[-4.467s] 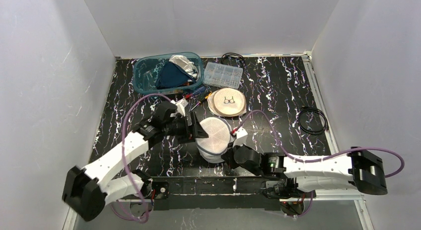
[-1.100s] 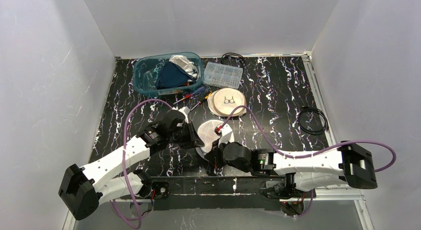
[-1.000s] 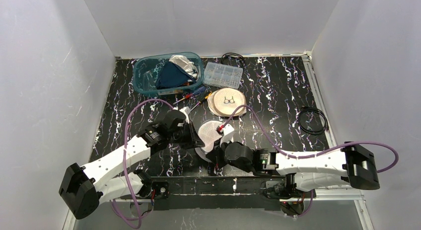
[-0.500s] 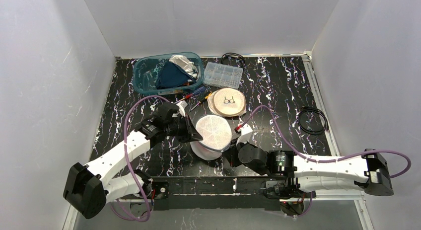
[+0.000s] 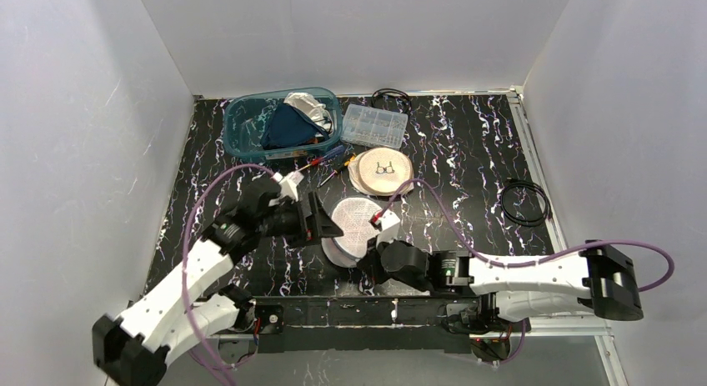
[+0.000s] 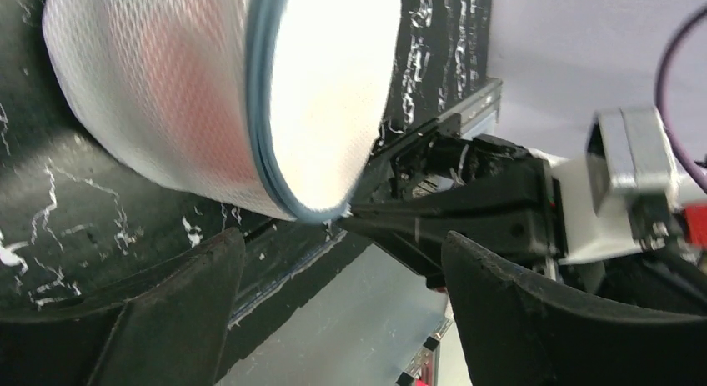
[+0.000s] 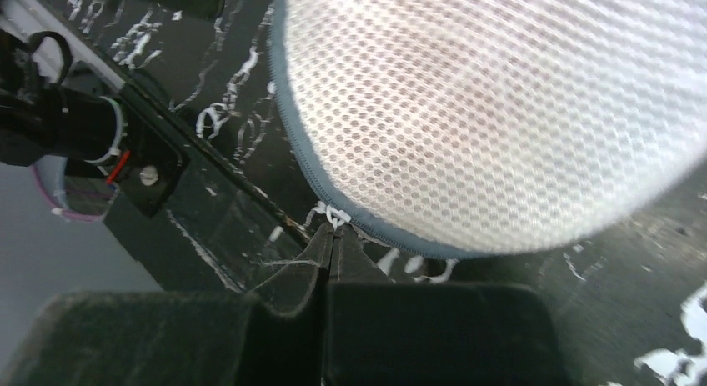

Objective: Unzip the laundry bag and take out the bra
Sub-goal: Unzip the laundry bag at the center of the board.

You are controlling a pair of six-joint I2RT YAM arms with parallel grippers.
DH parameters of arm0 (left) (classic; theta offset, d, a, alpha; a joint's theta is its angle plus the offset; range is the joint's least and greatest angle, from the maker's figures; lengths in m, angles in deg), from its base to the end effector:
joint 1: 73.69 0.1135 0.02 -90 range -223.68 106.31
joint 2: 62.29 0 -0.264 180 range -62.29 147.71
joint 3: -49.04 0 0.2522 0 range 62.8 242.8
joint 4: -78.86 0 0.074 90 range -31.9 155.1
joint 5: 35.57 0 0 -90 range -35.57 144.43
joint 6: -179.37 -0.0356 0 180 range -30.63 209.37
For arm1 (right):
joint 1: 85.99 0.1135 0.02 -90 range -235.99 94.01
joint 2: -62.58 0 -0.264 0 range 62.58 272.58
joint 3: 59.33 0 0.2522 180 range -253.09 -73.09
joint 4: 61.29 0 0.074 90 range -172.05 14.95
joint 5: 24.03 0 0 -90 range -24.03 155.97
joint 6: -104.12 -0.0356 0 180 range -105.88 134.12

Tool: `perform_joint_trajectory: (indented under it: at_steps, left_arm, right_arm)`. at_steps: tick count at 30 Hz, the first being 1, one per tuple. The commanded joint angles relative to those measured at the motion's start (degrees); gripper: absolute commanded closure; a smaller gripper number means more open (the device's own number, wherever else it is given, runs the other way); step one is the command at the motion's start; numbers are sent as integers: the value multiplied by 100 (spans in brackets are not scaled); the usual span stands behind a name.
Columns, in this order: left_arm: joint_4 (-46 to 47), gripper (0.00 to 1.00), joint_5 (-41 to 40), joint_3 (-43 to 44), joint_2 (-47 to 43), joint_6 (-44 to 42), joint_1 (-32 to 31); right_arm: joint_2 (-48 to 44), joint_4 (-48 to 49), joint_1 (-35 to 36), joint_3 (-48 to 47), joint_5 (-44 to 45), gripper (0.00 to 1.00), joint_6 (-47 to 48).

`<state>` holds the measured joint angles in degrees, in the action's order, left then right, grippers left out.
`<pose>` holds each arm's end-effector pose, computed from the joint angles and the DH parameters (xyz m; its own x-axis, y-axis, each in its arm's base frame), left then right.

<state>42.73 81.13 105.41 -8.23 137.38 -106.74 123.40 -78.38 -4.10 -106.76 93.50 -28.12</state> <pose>0.1631 -0.1252 0.2785 -0.9068 -0.2022 -0.3699 0.1885 0.5904 -0.7848 0.0484 0.2230 0.2320 -0.6054 -0.0226 -0.7956 -0.5602 0.7221 0.4058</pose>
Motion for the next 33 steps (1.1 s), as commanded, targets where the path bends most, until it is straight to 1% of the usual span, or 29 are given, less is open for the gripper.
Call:
perform_joint_trajectory:
  at_steps: [1,4,7,10,15,17,19,27,28,29,33]
  left_arm:
    - [-576,14,203,-521,-1036,350,3]
    - [-473,14,171,-640,-1110,482,-8]
    - [-352,16,145,-549,-828,471,-16]
    - [-215,20,-123,-439,-553,393,-16]
    - [100,27,-298,-202,164,231,-16]
    - [149,33,-310,-65,440,160,-16]
    - [225,43,-336,10,585,140,-16]
    - [386,93,-411,7,595,214,-16]
    - [409,99,-429,-9,562,210,-16]
    - [431,100,-447,-28,523,216,-16]
    - [369,100,-489,-36,457,139,0]
  right_arm:
    - [438,886,15,-529,-405,99,291]
    - [682,1038,15,-693,-533,99,375]
    - [794,1063,16,-837,-626,99,422]
    - [773,997,22,-902,-684,99,453]
    - [616,785,26,-837,-778,99,480]
    - [542,658,23,-819,-777,99,484]
    - [456,561,22,-786,-755,99,474]
    - [141,342,26,-618,-530,99,403]
    - [122,191,26,-610,-496,99,405]
    - [109,106,22,-605,-457,99,395]
    - [-55,-262,23,-506,-228,99,328]
